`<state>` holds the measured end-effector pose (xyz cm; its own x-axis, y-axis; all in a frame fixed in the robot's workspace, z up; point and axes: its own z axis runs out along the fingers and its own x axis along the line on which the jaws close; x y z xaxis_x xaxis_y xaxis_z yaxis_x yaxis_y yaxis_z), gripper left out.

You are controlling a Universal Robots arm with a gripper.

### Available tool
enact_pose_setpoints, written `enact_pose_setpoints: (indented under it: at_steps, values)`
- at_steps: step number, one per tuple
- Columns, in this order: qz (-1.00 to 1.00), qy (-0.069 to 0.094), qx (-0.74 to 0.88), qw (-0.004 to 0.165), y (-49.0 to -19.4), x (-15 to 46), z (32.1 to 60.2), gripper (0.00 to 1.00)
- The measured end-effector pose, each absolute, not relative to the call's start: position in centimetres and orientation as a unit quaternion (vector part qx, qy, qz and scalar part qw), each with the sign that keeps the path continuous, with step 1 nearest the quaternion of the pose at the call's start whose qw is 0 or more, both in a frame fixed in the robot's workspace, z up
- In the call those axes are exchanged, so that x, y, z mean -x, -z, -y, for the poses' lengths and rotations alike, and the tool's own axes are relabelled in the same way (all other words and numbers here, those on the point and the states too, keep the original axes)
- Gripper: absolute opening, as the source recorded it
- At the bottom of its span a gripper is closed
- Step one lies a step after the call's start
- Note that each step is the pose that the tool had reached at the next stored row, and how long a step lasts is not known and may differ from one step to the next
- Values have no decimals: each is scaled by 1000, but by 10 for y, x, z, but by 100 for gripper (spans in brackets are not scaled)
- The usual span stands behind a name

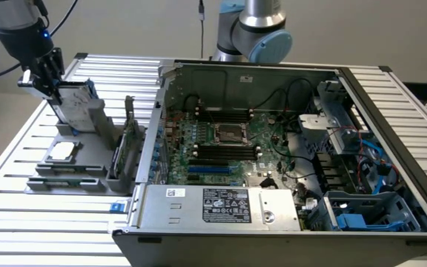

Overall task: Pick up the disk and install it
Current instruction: 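Pick up the disk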

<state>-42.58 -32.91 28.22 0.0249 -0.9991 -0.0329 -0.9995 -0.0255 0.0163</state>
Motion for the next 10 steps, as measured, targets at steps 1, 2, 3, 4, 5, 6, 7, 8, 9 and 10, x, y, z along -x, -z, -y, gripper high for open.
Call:
enact_pose_setpoints:
  at_steps: [1, 2, 3, 4, 5, 6, 7, 8, 9, 10]
  values:
    - [-698, -17, 716, 6, -284, 426, 329, 33]
    - [-698, -17, 716, 6, -285, 426, 329, 33]
    - [-698, -17, 716, 6, -288, 426, 329, 33]
    - [-698, -17, 716, 6, -290, 426, 329, 33]
    - [-698, -17, 716, 6, -294, 426, 329, 33]
    - [-698, -17, 716, 6, -297, 426, 329, 33]
    - [-698, -17, 716, 6, -302, 426, 329, 33]
    - [-698, -17, 716, 6, -306, 426, 329, 33]
    - [-698, -17, 716, 6, -311, 426, 329, 33]
    - [-698, -17, 716, 6, -315, 426, 329, 33]
